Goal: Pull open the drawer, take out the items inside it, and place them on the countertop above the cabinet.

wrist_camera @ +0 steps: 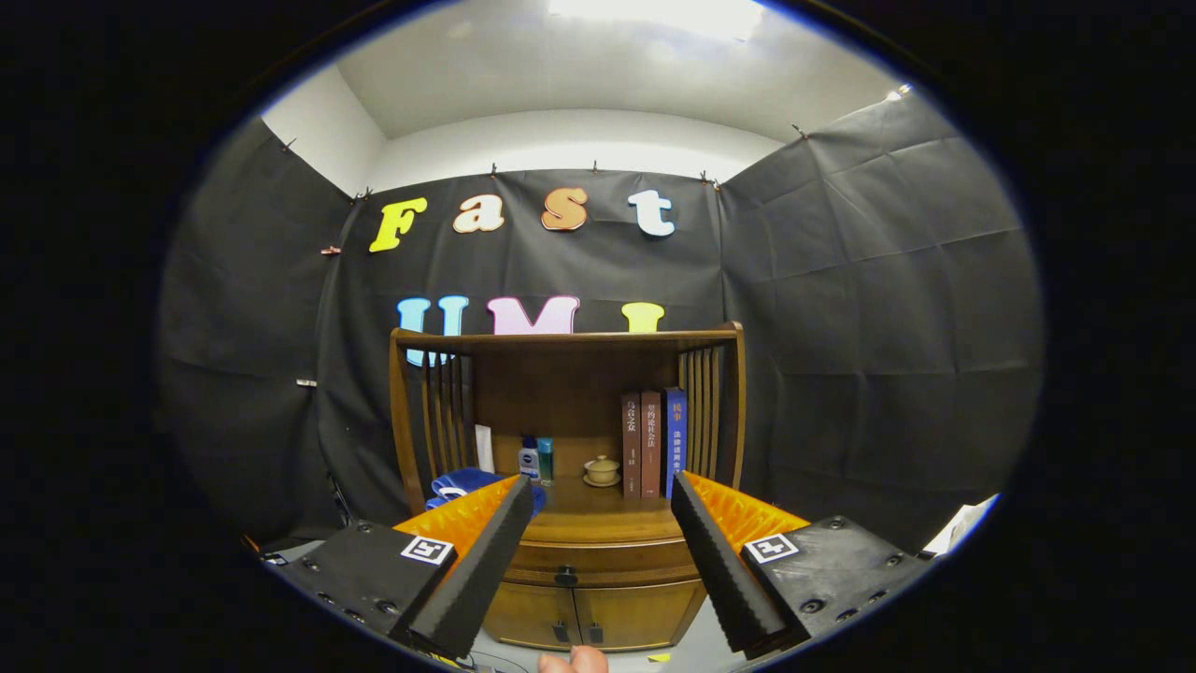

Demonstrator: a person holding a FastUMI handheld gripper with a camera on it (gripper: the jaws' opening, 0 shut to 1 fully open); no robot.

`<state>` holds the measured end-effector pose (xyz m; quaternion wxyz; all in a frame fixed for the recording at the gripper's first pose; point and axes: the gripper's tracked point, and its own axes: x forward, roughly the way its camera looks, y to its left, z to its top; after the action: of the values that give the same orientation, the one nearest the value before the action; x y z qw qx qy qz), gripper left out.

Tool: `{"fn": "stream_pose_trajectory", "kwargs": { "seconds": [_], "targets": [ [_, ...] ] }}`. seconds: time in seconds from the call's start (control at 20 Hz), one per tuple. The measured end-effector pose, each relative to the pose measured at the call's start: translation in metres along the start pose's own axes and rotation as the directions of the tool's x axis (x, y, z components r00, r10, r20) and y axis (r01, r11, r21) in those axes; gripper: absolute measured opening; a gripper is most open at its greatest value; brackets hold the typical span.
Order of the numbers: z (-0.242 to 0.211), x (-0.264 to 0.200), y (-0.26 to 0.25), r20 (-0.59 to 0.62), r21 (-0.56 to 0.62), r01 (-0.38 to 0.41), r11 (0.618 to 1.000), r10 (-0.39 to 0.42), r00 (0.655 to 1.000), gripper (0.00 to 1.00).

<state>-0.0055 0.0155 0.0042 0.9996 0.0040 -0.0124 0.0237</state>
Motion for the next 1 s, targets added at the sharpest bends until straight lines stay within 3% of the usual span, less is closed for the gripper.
{"fn": "stream_pose_trajectory", "kwargs": {
  "seconds": [0.45, 0.7, 1.0],
  "targets": [
    [-0.021, 0.021, 0.012, 0.008, 0.014, -0.015, 1.000, 0.015, 1.000, 0.97],
    [-0.078, 0.048, 0.013, 0.025, 0.001, 0.011, 1.000, -0.011, 1.000, 0.98],
    [-0.170, 0.077, 0.032, -0.035, -0.002, -0.016, 1.000, 0.016, 0.999, 0.98]
  ]
}}
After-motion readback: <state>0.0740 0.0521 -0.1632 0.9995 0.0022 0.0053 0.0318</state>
